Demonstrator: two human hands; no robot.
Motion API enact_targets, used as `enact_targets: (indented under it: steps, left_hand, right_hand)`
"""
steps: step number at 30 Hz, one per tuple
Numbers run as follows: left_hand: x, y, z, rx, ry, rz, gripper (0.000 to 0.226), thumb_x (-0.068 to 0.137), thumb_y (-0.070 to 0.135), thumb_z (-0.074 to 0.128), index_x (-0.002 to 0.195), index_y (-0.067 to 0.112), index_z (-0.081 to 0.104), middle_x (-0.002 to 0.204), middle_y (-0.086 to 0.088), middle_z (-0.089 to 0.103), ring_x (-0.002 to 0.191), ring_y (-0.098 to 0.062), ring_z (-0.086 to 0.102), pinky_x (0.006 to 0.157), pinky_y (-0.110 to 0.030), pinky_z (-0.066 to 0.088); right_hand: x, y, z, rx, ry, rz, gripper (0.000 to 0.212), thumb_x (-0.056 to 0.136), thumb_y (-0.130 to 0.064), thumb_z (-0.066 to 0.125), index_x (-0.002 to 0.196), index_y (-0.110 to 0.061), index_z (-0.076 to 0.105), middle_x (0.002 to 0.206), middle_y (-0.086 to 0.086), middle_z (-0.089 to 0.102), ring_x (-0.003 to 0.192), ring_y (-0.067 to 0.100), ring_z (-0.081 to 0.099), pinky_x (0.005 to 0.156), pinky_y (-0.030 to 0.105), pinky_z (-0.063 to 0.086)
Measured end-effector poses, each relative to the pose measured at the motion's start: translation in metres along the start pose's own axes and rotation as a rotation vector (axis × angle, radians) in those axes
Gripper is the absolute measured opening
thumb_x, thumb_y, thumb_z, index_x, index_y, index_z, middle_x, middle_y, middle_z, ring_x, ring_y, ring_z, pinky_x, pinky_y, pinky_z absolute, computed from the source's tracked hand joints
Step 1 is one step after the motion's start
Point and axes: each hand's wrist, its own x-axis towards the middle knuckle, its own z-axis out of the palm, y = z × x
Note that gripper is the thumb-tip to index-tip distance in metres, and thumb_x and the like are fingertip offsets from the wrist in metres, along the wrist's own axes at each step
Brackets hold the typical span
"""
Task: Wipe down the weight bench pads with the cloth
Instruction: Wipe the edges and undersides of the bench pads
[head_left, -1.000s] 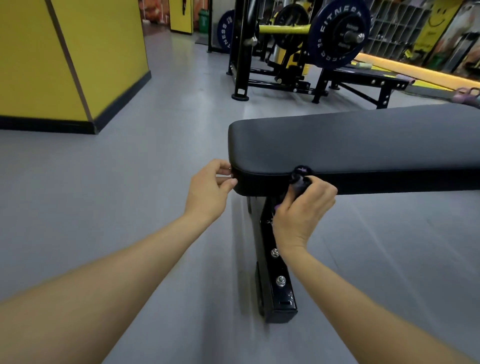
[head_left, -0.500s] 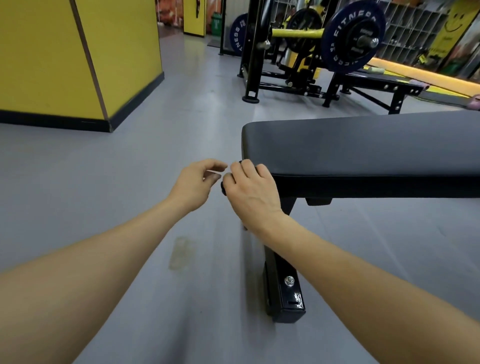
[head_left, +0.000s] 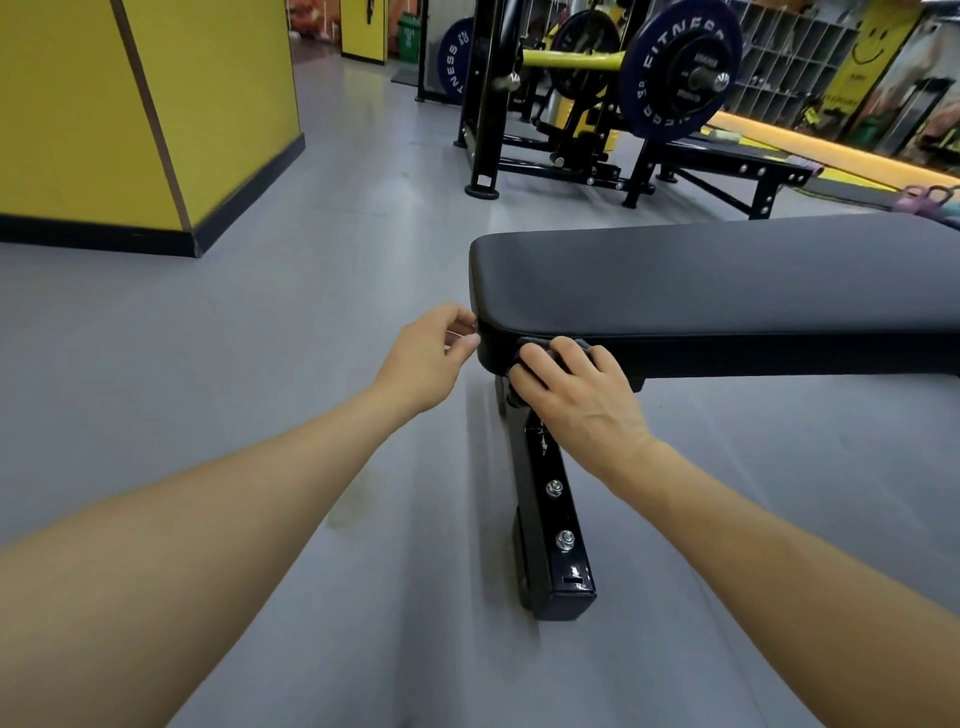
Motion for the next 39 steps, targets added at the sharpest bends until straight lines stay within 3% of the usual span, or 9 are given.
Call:
enact_targets:
  steps: [7, 10, 13, 15, 23, 25, 28, 30, 39]
  left_hand:
    - [-0.004, 0.009, 0.011, -0.011, 0.050, -0.052, 0.014, 0.094, 0.018, 0.051, 0.106, 0.012, 0.050, 0.101, 0.003, 0.057, 0.088, -0.013, 0.054, 0.075, -0.022, 0.037]
    - [-0.005, 0.009, 0.012, -0.014, 0.046, -0.061, 0.013, 0.094, 0.019, 0.051, 0.106, 0.013, 0.050, 0.103, 0.003, 0.057, 0.089, -0.013, 0.055, 0.075, -0.023, 0.038]
    - [-0.004, 0.008, 0.012, -0.007, 0.051, -0.059, 0.012, 0.095, 0.020, 0.050, 0.105, 0.015, 0.049, 0.104, 0.004, 0.056, 0.088, -0.012, 0.055, 0.075, -0.024, 0.038]
    - [-0.003, 0.006, 0.011, 0.001, 0.044, -0.059, 0.015, 0.095, 0.022, 0.049, 0.108, 0.013, 0.050, 0.106, 0.003, 0.057, 0.087, -0.013, 0.054, 0.076, -0.024, 0.038]
    - [-0.015, -0.040, -0.008, 0.200, -0.016, -0.127, 0.025, 0.095, 0.027, 0.048, 0.116, 0.014, 0.053, 0.115, -0.001, 0.057, 0.092, -0.013, 0.053, 0.083, -0.028, 0.042]
    - [-0.024, -0.064, -0.016, 0.219, -0.009, -0.196, 0.025, 0.095, 0.028, 0.048, 0.116, 0.014, 0.053, 0.115, -0.002, 0.057, 0.094, -0.014, 0.055, 0.086, -0.030, 0.044]
    - [-0.037, -0.089, -0.035, 0.270, -0.034, -0.307, 0.026, 0.095, 0.028, 0.048, 0.116, 0.014, 0.054, 0.116, -0.001, 0.057, 0.093, -0.013, 0.055, 0.087, -0.029, 0.044]
    - [-0.044, -0.093, -0.052, 0.313, -0.073, -0.378, 0.027, 0.096, 0.027, 0.048, 0.117, 0.013, 0.054, 0.116, -0.003, 0.056, 0.090, -0.013, 0.053, 0.084, -0.026, 0.042]
    - [-0.046, -0.008, -0.161, 0.430, -0.307, -0.572, 0.031, 0.096, 0.029, 0.046, 0.123, 0.013, 0.050, 0.124, -0.003, 0.051, 0.106, -0.019, 0.057, 0.092, -0.034, 0.045]
  right_hand:
    - [-0.021, 0.015, -0.009, -0.064, -0.084, 0.050, 0.040, 0.080, 0.003, 0.027, 0.090, -0.008, 0.064, 0.097, 0.007, 0.062, 0.082, 0.030, 0.061, 0.056, 0.034, 0.044]
    - [-0.031, 0.015, -0.014, -0.068, -0.185, 0.073, 0.017, 0.068, 0.000, 0.057, 0.082, -0.007, 0.063, 0.091, 0.008, 0.062, 0.073, 0.027, 0.057, 0.053, 0.033, 0.040]
    - [-0.042, 0.014, -0.018, -0.037, -0.439, 0.164, 0.038, 0.034, -0.004, 0.080, 0.068, -0.011, 0.064, 0.079, 0.005, 0.062, 0.064, 0.023, 0.056, 0.049, 0.028, 0.033]
    - [-0.046, 0.012, -0.018, 0.003, -0.499, 0.204, 0.039, 0.030, -0.005, 0.082, 0.063, -0.014, 0.064, 0.074, 0.003, 0.063, 0.060, 0.021, 0.056, 0.048, 0.027, 0.027]
    - [0.007, -0.046, 0.020, 0.265, -0.478, -0.042, 0.038, 0.039, -0.015, 0.085, 0.073, -0.019, 0.068, 0.072, -0.001, 0.061, 0.063, 0.021, 0.059, 0.044, 0.025, 0.028]
    - [0.028, -0.061, 0.030, 0.314, -0.478, -0.043, 0.036, 0.054, -0.017, 0.083, 0.086, -0.019, 0.068, 0.083, -0.001, 0.061, 0.074, 0.021, 0.060, 0.050, 0.027, 0.027]
    - [0.053, -0.080, 0.044, 0.457, -0.555, -0.063, 0.030, 0.085, -0.013, 0.058, 0.115, -0.014, 0.055, 0.112, 0.004, 0.053, 0.103, 0.025, 0.050, 0.062, 0.033, 0.029]
    - [0.069, -0.087, 0.040, 0.571, -0.622, -0.037, 0.026, 0.091, -0.014, 0.049, 0.117, -0.012, 0.050, 0.117, 0.004, 0.049, 0.108, 0.025, 0.045, 0.067, 0.032, 0.029]
    - [0.160, -0.051, -0.046, 0.816, -0.881, 0.101, 0.024, 0.090, -0.013, 0.052, 0.113, -0.010, 0.049, 0.116, 0.006, 0.048, 0.107, 0.023, 0.045, 0.071, 0.028, 0.035]
